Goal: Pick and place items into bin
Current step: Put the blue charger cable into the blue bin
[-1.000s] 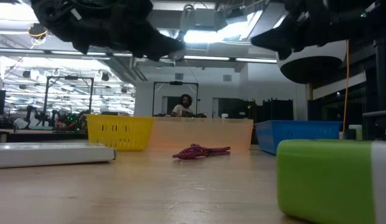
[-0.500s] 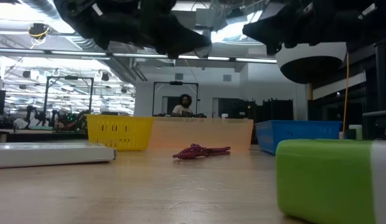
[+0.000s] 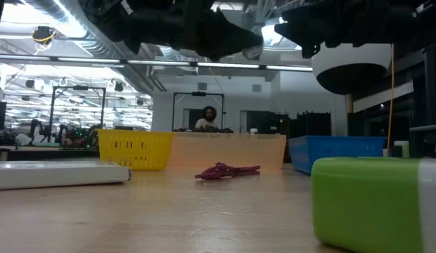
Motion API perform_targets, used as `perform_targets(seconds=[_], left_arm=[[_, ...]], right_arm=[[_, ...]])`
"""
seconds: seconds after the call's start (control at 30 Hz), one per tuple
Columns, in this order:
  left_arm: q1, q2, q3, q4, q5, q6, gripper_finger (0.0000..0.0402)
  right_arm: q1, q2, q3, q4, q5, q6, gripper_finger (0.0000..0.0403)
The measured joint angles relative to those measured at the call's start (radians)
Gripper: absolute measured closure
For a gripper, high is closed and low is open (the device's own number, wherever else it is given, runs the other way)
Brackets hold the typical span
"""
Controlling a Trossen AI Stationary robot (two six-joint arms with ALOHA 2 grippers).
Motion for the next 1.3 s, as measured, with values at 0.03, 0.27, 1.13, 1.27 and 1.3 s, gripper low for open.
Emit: perform_targets(seconds=[0.03,0.27,1.13,1.27,1.3], left_arm=[[-0.004,0.008,0.009,-0.001,0.000,0.004,0.0373],[-0.018,0.045,0.061,-0.005,-0.004,0.036,0.0373],[0.004,0.057,0.087,-0.001,-0.017,0.070,0.0373],[0.004,0.057,0.087,-0.016,-0.017,0.070,0.0373],[0.004,0.057,0.087,-0.022,-0.017,0.070,0.0373]], right_arm=[[0.000,0.000,0.000,0.000,0.000,0.000,0.0233],[0.000,0.000,0.000,0.000,0.000,0.003,0.0231],[0.000,0.100,0.055,0.053,0.000,0.001,0.0231],[0.000,0.119,0.068,0.050,0.021,-0.007,0.0231],[0.000,0.119,0.068,0.046,0.037,-0.007,0.0231]])
